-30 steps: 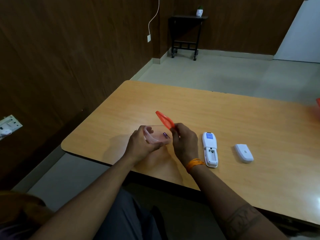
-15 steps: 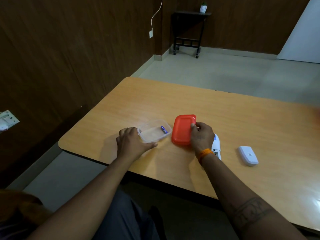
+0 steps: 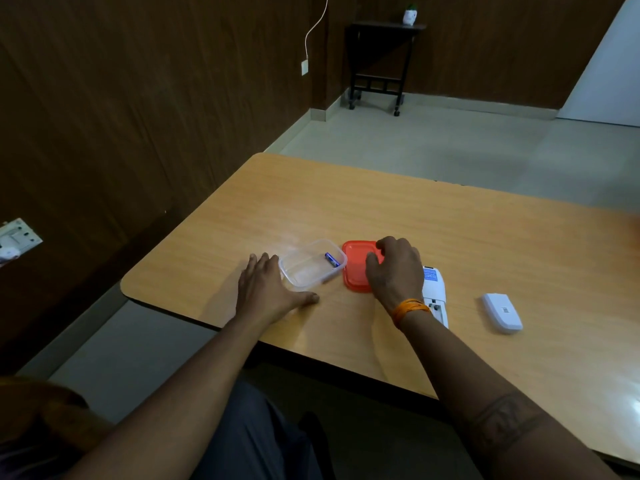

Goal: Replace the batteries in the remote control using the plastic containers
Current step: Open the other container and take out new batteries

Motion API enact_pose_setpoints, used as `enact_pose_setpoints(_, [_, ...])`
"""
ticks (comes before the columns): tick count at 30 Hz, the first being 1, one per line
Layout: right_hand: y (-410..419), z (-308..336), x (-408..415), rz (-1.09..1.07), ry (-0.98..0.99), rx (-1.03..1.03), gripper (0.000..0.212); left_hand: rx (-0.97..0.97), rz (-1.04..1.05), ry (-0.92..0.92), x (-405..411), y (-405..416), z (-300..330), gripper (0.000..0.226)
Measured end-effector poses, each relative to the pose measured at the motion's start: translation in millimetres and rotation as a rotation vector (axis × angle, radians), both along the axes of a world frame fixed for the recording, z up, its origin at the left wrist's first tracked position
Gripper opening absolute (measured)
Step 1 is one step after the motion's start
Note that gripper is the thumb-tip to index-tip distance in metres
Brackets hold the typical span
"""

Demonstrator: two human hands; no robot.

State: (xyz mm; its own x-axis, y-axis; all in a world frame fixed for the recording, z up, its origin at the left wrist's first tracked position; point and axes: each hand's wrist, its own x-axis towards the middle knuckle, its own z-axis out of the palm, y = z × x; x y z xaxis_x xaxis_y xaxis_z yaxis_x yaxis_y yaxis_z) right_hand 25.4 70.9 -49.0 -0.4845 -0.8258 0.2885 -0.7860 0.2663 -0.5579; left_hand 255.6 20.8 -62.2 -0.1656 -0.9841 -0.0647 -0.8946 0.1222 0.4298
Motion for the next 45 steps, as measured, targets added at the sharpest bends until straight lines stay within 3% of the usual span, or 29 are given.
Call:
enact_pose_setpoints(7, [-26.9,27.5,45.0,0.201,0.163,0.136,0.02,0.053,-0.045,-0.08,4.3,-1.1,2.0,0.141])
enact_pose_setpoints(12, [-42.2,44.1,59.2,0.235,0.361,0.373,0.01,0.046,-0.057,-0.087,5.6,-2.3,0.5,0.139])
enact_pose_setpoints(16, [-49.2,47.4,65.9,0.259,0.459,0.407,0.01,0.049,-0.068,-0.102,6.0,-4.5,-1.2,0.139])
enact_pose_setpoints(29, [-69.8,39.7,67.8,0.167,0.226,0.424,0.006,0.038,-0.079,-0.109,6.9,-3.2,0.4,0.136])
enact_pose_setpoints(45, [-68.8,41.1,57.7,0.196,0.166,0.478,0.012,0.037,-0.073,-0.108,6.7,-3.6,1.0,0.137])
